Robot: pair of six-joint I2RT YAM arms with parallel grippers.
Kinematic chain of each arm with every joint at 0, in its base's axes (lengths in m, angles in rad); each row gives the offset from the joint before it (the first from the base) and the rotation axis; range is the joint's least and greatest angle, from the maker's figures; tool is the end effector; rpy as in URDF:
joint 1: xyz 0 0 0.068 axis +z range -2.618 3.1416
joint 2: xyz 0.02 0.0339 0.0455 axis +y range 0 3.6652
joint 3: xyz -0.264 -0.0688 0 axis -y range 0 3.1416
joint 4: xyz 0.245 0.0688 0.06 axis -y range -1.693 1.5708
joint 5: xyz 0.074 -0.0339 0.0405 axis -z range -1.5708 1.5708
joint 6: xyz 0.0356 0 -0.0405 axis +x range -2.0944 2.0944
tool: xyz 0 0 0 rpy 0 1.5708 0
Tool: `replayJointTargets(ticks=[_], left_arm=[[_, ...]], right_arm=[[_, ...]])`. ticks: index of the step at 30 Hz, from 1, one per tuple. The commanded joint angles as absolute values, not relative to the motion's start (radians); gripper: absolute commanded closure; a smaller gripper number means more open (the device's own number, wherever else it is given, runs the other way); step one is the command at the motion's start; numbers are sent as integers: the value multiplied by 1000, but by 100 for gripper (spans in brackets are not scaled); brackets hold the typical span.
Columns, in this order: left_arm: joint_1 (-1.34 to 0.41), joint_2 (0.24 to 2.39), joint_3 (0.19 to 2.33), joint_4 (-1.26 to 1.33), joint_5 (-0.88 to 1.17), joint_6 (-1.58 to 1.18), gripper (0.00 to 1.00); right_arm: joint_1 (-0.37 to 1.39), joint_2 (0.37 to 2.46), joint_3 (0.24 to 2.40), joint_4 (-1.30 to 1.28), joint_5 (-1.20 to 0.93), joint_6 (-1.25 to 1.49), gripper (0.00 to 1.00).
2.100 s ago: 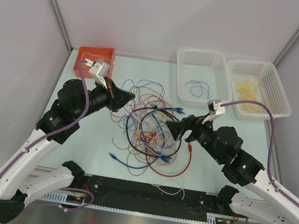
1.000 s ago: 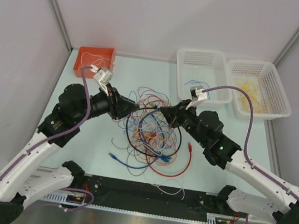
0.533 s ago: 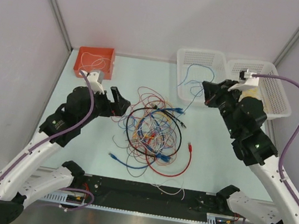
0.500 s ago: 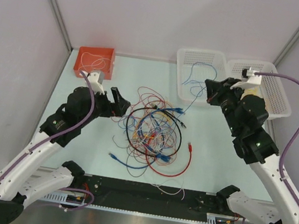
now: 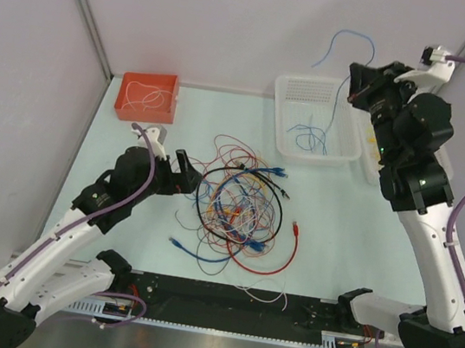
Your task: Untangle the cables
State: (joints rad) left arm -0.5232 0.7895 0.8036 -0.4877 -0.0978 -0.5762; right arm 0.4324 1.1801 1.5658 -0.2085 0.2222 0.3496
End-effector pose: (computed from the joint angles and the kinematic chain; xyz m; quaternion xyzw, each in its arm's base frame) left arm 0.1539 -0.0847 0.3145 -0.0481 0.8513 -0.2366 0.4659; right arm 0.2129 0.0896 0.5245 0.0586 0.6408 0.2247 0.7318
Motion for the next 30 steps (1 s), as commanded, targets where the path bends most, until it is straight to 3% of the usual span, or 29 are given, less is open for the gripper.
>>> replayJointTargets(ticks=[1,30], left_arm=[[-518,770,767,-410,-51,-615,0],[-518,723,583,-342,21,-669,0]], right_arm=[[446,1229,1767,-224,152,387,100],[296,1551,1865,-35,252,425,100]])
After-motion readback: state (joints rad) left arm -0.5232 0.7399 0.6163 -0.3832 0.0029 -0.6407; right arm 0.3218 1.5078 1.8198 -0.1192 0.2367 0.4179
